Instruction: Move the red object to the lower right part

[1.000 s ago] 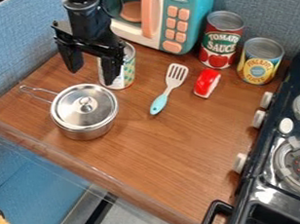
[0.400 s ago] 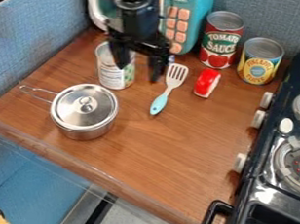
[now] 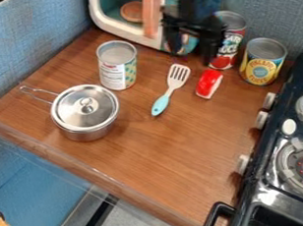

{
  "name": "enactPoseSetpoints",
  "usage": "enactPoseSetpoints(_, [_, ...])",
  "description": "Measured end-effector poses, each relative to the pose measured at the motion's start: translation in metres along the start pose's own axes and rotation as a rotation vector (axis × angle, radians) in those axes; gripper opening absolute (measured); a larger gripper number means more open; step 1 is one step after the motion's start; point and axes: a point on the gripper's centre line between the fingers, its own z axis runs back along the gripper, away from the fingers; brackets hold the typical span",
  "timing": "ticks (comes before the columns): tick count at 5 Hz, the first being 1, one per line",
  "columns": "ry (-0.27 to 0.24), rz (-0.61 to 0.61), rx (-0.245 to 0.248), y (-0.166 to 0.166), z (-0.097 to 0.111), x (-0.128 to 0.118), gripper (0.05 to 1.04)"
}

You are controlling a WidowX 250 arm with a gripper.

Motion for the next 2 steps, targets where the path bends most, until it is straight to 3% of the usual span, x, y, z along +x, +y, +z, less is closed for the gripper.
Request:
enactPoseSetpoints(1, [-0.005, 0.008, -0.006, -0.009, -0.015, 0.024, 1.001])
enactPoseSetpoints(2, [0.016, 0.031, -0.003, -0.008, -0.032, 0.031, 1.001])
